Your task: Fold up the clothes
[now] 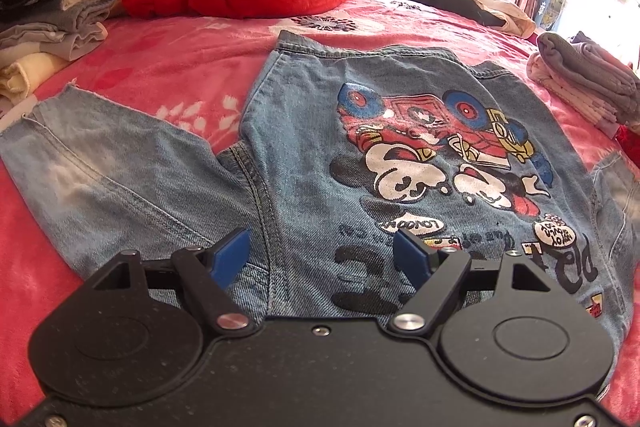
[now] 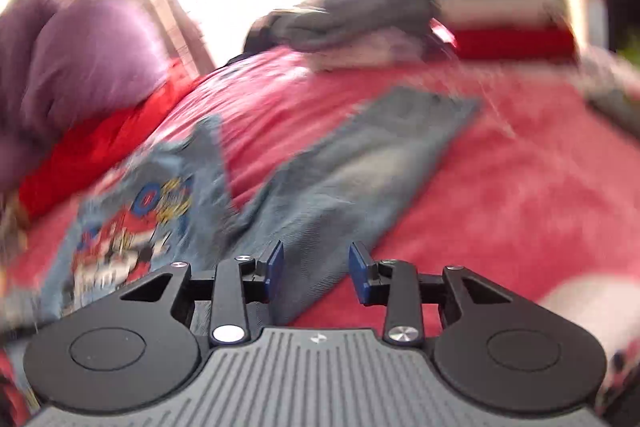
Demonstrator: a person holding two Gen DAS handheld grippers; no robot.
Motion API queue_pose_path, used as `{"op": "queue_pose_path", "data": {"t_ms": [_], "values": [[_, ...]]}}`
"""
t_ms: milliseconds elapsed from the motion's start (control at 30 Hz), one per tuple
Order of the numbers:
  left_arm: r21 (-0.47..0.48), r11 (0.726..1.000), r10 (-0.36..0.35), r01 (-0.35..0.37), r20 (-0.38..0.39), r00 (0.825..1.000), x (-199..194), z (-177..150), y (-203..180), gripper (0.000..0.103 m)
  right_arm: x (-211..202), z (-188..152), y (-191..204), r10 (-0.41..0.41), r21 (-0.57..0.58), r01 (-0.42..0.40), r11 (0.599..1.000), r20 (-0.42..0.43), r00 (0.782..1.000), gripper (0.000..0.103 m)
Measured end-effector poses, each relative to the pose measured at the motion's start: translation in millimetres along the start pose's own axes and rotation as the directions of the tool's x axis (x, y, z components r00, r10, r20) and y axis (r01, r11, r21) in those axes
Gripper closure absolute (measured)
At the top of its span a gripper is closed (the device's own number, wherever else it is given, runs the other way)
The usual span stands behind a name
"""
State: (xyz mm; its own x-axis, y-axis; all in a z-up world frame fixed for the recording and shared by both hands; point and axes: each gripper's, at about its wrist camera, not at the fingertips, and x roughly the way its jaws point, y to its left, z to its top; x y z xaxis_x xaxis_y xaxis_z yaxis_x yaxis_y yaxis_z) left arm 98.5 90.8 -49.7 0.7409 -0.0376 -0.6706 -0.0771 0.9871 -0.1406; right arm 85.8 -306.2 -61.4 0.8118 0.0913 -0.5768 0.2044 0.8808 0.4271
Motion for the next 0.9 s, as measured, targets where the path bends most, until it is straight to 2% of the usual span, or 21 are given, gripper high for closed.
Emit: {"op": "queue_pose_path", "data": {"t_ms": [67, 167, 233, 300, 333, 367, 467, 600, 667, 733, 800, 867, 900], "values": [[0.005, 1.0, 0.0, 0.0, -0.005, 1.0, 2, 0, -1, 0.024, 11, 6, -23, -0.029, 0.098, 0.029, 0.995, 0.0, 1.0, 0.065], [0.021, 1.0, 0.005, -0.005, -0.005, 1.0, 5, 0, -5, 0.024, 27, 12, -63, 0.066, 0.319, -0.061, 0.946, -0.003, 0.998, 0.064], [0.029, 1.0, 0.008, -0.008, -0.004, 1.0, 6, -1, -6, 0.023, 35, 14, -76, 0.136, 0.395, -0.132, 0.909, 0.019, 0.991, 0.06], [0.032, 0.999, 0.008, -0.008, -0.004, 1.0, 7, -1, -6, 0.023, 42, 15, -79, 0.165, 0.406, -0.162, 0.899, 0.028, 0.986, 0.06], [0.032, 0.999, 0.007, -0.007, -0.003, 1.0, 7, -1, -6, 0.023, 45, 15, -78, 0.183, 0.401, -0.179, 0.898, 0.029, 0.983, 0.067], [0.031, 0.999, 0.007, -0.006, -0.003, 1.0, 7, -1, -6, 0.023, 47, 16, -78, 0.19, 0.398, -0.183, 0.899, 0.02, 0.982, 0.101], [0.037, 0.999, 0.008, -0.008, 0.0, 1.0, 7, -2, -6, 0.022, 37, 23, -79, 0.155, 0.392, -0.159, 0.906, 0.043, 0.987, 0.099], [0.041, 0.999, 0.011, -0.011, 0.0, 1.0, 8, -2, -7, 0.021, 42, 28, -72, 0.113, 0.312, -0.106, 0.944, -0.002, 0.994, 0.099], [0.041, 0.999, 0.011, -0.011, 0.001, 1.0, 8, -2, -7, 0.021, 38, 28, -76, 0.05, 0.326, -0.053, 0.944, 0.018, 0.999, 0.094], [0.039, 0.999, 0.012, -0.012, 0.001, 1.0, 8, -2, -7, 0.021, 35, 28, -86, 0.029, 0.378, -0.039, 0.925, 0.032, 0.999, 0.091], [0.039, 0.999, 0.013, -0.013, 0.0, 1.0, 8, -2, -7, 0.021, 33, 26, -91, 0.062, 0.414, -0.066, 0.908, 0.023, 0.998, 0.075], [0.037, 0.999, 0.013, -0.013, -0.001, 1.0, 8, -2, -8, 0.021, 28, 21, -86, 0.1, 0.403, -0.097, 0.91, 0.012, 0.995, 0.059], [0.036, 0.999, 0.013, -0.013, -0.002, 1.0, 8, -2, -8, 0.021, 25, 19, -80, 0.103, 0.381, -0.097, 0.92, 0.005, 0.995, 0.057]]}}
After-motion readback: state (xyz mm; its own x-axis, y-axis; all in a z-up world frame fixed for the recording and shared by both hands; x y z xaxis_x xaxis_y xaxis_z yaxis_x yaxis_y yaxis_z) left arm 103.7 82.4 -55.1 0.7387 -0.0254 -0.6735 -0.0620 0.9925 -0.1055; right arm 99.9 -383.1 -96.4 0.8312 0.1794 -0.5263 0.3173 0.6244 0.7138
